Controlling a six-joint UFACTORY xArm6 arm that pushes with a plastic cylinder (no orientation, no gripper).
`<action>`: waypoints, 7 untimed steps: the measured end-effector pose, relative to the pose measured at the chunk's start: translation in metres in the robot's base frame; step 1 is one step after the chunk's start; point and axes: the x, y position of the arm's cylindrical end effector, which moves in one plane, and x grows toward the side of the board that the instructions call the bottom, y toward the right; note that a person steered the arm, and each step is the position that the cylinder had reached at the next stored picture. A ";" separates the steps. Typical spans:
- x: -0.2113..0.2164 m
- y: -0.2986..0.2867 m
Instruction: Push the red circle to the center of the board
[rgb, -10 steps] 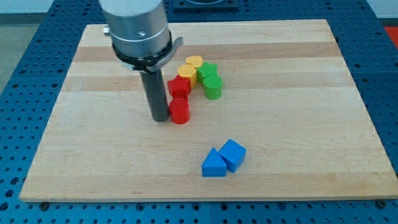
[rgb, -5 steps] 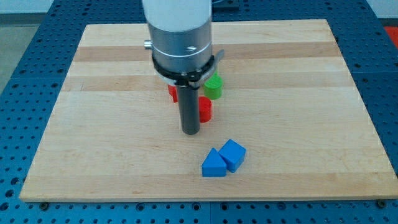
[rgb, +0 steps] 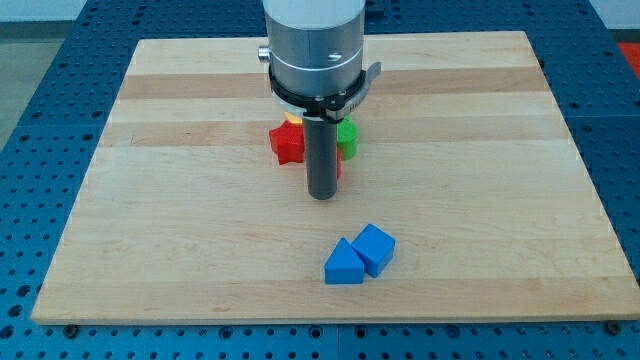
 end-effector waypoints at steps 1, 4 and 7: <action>0.000 0.005; -0.013 0.006; -0.016 0.006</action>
